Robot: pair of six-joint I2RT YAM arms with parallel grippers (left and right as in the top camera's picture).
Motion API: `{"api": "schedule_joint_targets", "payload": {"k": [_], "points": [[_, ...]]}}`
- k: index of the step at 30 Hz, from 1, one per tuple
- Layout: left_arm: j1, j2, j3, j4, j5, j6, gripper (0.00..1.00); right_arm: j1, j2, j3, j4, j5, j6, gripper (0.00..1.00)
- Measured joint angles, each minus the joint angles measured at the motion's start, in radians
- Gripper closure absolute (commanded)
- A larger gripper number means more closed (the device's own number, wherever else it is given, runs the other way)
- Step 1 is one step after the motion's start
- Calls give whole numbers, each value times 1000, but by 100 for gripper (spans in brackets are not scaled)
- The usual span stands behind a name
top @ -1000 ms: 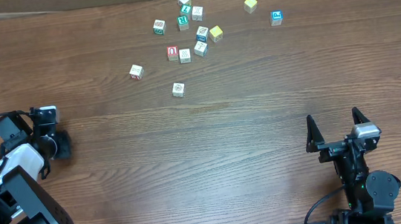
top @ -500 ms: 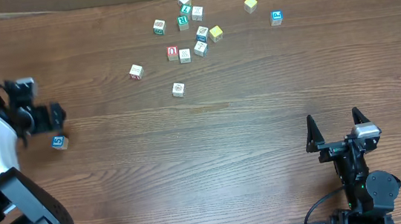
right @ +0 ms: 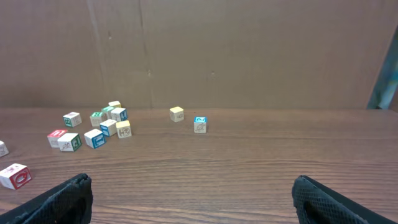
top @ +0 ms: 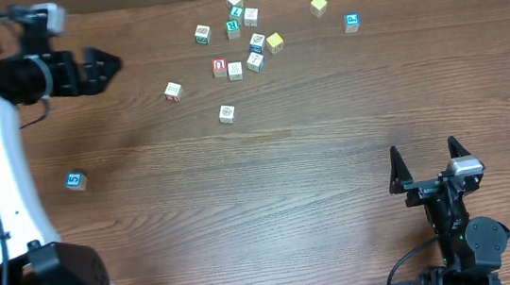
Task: Form a horizontal line
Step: 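Reach the left gripper to the pile and grasp the green R block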
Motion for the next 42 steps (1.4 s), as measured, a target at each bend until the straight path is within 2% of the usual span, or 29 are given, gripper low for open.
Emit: {"api": "schedule_joint_targets", "payload": {"k": [4, 8, 15, 16, 17, 19, 20, 21, 23, 24, 26, 30, 37, 42], "points": [[-172, 52, -2, 94, -194, 10, 0, 0, 0, 0, 0, 0, 0, 0], [-325, 201, -2, 196, -414, -14, 0, 0, 0, 0, -1, 0, 0, 0], [-341, 488, -9, 243, -536, -61, 0, 0, 0, 0, 0, 0, 0, 0], [-340, 517, -9, 245, -544, -64, 4, 0, 0, 0, 0, 0, 0, 0], [-338, 539, -10, 247, -547, -66, 13, 0, 0, 0, 0, 0, 0, 0], [-336, 558, -7, 270, -554, -73, 42, 0, 1, 0, -1, 0, 0, 0], [-335, 561, -7, 277, -549, -75, 50, 0, 0, 0, 1, 0, 0, 0], [-335, 562, -7, 280, -548, -79, 66, 0, 0, 0, 0, 0, 0, 0], [-335, 562, -7, 288, -549, -80, 80, 0, 0, 0, 0, 0, 0, 0], [-335, 562, -7, 290, -551, -79, 82, 0, 0, 0, 0, 0, 0, 0], [-336, 562, -6, 288, -560, -84, 92, 0, 0, 0, 0, 0, 0, 0], [-336, 564, 14, 243, -575, -87, 96, 0, 0, 0, -1, 0, 0, 0], [-329, 569, 147, -76, -623, -95, 96, 0, 0, 0, -1, 0, 0, 0], [-308, 453, 190, -227, -618, -143, 96, 0, 0, 0, -1, 0, 0, 0]]}}
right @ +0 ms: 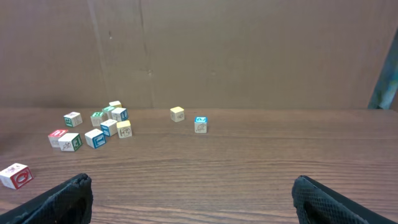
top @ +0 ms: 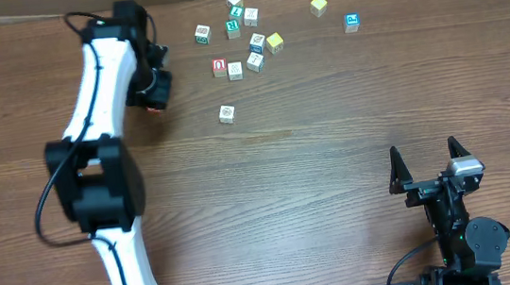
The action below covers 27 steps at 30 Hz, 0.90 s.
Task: Form a horizontal line
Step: 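Reach the left gripper to the pile and grasp the green R block, then place the R block beside the blue 5 block with the left gripper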
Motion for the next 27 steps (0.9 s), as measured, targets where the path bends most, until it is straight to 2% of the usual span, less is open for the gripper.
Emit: {"api": "schedule_joint_targets", "payload": {"k": [6, 10, 13, 16, 20, 21, 23, 27], "points": [[10, -335, 22, -83, 12, -13, 96, 0, 0, 0, 1, 0, 0, 0], [25, -447, 23, -106, 22, -13, 95, 0, 0, 0, 1, 0, 0, 0], [59, -505, -40, -93, 32, -14, 95, 0, 0, 0, 0, 0, 0, 0], [100, -573, -197, -14, 38, -29, 96, 0, 0, 0, 0, 0, 0, 0], [146, -715, -503, 180, 55, -39, 96, 0, 0, 0, 0, -2, 2, 0], [152, -789, -643, 280, 62, -39, 96, 0, 0, 0, 0, -6, 23, 0], [151, -844, -767, 377, 58, -30, 96, 0, 0, 0, 0, -10, 76, 0], [151, -843, -957, 561, 19, -24, 96, 0, 0, 0, 0, -11, 168, 0]]}}
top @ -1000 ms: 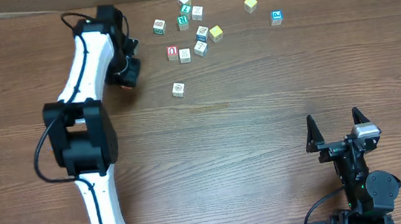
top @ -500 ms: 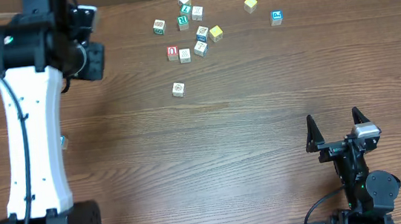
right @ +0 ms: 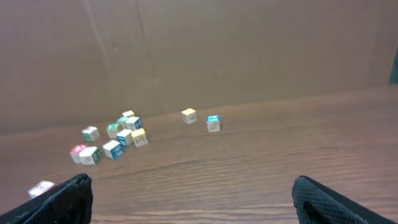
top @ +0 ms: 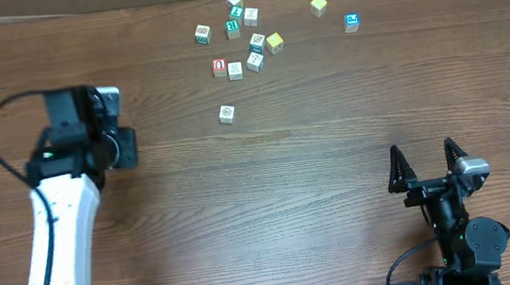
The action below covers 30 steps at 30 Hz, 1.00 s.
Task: Form a horizontal line
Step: 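Place the R block beside the blue 5 block with the left gripper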
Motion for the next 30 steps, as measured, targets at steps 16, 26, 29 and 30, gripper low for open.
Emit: {"api": "schedule_joint_targets", "payload": {"k": [16, 26, 29, 30], "points": [[10, 341, -138, 76, -179, -5, 95, 0, 0, 0, 10, -216, 94, 0], [53, 360, -140, 141, -335, -26, 73, 0, 0, 0, 15, -312, 94, 0], [53, 364, -142, 171, -370, -26, 63, 0, 0, 0, 15, -314, 94, 0], [53, 364, -142, 178, -383, -27, 62, 0, 0, 0, 15, -314, 95, 0]]}}
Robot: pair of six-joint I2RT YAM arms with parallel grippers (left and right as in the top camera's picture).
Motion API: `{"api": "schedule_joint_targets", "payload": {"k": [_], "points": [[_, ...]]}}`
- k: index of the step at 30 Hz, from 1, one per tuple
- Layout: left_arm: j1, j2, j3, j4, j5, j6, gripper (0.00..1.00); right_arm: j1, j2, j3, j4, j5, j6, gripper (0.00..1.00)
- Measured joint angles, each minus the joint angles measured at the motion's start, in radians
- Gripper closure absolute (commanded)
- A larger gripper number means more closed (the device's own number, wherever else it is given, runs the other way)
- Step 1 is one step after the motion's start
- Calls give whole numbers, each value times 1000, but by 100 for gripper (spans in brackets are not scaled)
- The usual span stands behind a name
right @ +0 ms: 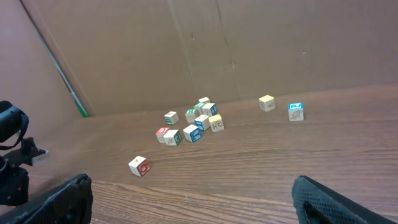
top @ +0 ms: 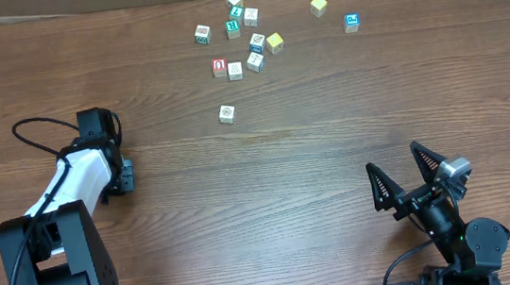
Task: Form a horizontal line
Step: 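Place the R block beside the blue 5 block with the left gripper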
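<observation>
Small lettered cubes lie at the far side of the wooden table [top: 332, 153]: a loose cluster [top: 242, 39] [right: 193, 121], a yellow cube [top: 318, 5] [right: 266, 102], a blue-topped cube [top: 351, 21] [right: 296, 111], and a lone cube with a red letter [top: 226, 113] [right: 140, 166] nearer the middle. My left gripper [top: 123, 178] points down at the table on the left; its jaws and whatever lies under it are hidden. At the near right my right gripper [top: 393, 158] [right: 193, 205] is open, empty and angled toward the left.
A brown cardboard wall [right: 249, 43] closes the far edge behind the cubes. A thin rod with a green tip [right: 62, 81] leans at the far left. My left arm [top: 79, 180] and its black cable [top: 30, 128] occupy the left side.
My left gripper has moved from about mid-left to a little nearer and lower over the table. My right gripper has turned leftward, still open. The cubes have not moved.
First my left gripper was at the far left, with a red-marked cube left of the cluster and a blue cube on the near left. Then it was over that red-marked cube. After that the cube's spot was bare, and the gripper was at mid-left, where it still is.
</observation>
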Motion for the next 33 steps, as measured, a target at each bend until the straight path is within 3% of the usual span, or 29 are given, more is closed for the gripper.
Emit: {"api": "schedule_joint_targets", "payload": {"k": [9, 15, 22, 25, 29, 33], "points": [[0, 0, -1, 5, -18, 5, 56, 0, 0, 0, 16, 0, 0, 0], [-30, 0, 64, -145, -8, -31, 46, 0, 0, 0, 84, -22, 7, 0], [-68, -63, 357, -362, 37, -108, 18, 0, 0, 0, 92, -50, 114, 0], [-60, -140, 483, -390, 106, -140, 0, 0, 3, 0, 92, -52, 144, 0], [-45, -248, 554, -391, 214, -169, 1, 0, 90, 0, 86, -53, 163, 0], [-39, -348, 560, -403, 284, -204, 0, 0, 336, 102, 63, -60, 157, 0]]}}
